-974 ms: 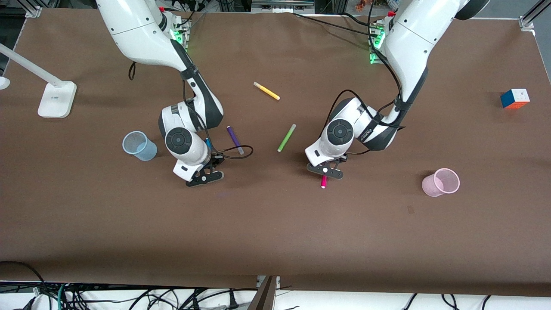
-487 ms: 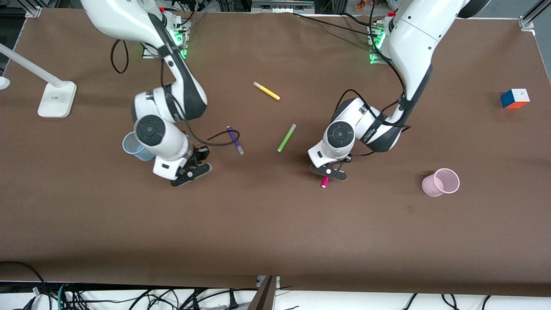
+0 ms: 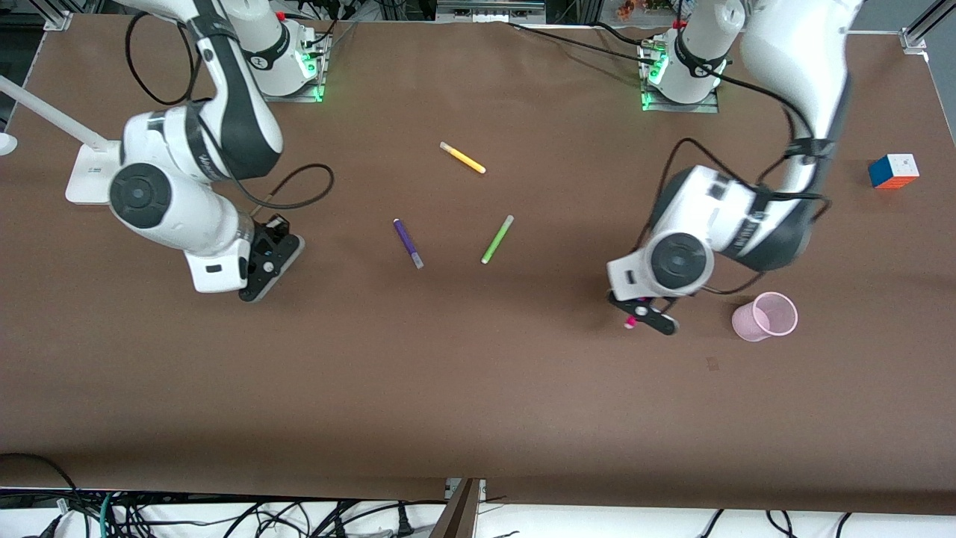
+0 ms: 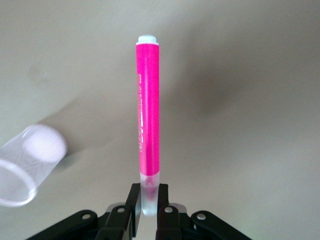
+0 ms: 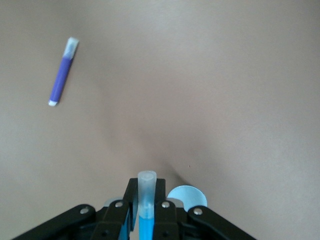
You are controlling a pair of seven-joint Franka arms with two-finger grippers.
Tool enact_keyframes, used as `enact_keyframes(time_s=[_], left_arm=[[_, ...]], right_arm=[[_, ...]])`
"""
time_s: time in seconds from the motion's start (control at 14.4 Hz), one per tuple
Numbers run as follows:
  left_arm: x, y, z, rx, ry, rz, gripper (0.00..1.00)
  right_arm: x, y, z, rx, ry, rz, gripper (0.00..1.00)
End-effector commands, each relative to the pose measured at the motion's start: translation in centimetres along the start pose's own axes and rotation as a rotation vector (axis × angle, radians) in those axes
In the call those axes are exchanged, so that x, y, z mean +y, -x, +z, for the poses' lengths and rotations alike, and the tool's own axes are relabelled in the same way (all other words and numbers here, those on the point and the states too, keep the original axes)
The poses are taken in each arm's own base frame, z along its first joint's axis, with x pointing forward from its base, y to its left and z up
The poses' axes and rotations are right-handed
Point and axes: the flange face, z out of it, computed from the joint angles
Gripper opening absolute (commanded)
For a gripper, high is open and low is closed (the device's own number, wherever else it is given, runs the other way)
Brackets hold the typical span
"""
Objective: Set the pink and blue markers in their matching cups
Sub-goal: 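Carry the blue marker to the blue cup while the left gripper carries pink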
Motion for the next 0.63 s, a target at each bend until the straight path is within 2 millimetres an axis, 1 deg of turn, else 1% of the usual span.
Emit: enact_keyframes(time_s=[0.0, 0.14, 0.21, 0.28, 0.35, 0.42, 0.49, 0.56], left_arm=[[-6.0, 2.6, 0.9, -0.117, -0.051, 0.091, 0.11], [-8.8, 4.4, 1.5, -0.212, -0.122, 0.150, 0.12], [-10.3, 5.4, 1.9, -0.262, -0.143, 0.139, 0.12], [-11.4, 6.4, 2.3, -0.318, -0.160, 0.120, 0.12], [-12.1, 7.2, 2.9, -0.374, -0.173, 0.107, 0.11], [-13.2, 7.8, 3.5, -0.403, -0.194, 0.094, 0.11], [-14.4, 8.2, 3.8, -0.413, -0.213, 0.079, 0.11], [-16.0, 8.6, 4.8, -0.424, -0.220, 0.065, 0.11]], right_arm=[[0.1, 4.3, 0.2, 0.105, -0.099, -0.111, 0.00], [0.6, 6.3, 0.4, 0.175, -0.136, -0.184, 0.00], [0.6, 7.1, 0.6, 0.197, -0.147, -0.204, 0.00], [0.8, 8.1, 0.9, 0.221, -0.156, -0.215, 0.00], [1.1, 8.8, 1.4, 0.251, -0.165, -0.240, 0.00], [1.3, 9.4, 2.0, 0.281, -0.168, -0.275, 0.00], [1.8, 10.4, 2.8, 0.318, -0.168, -0.304, 0.00], [2.2, 11.1, 3.8, 0.357, -0.172, -0.334, 0.00]])
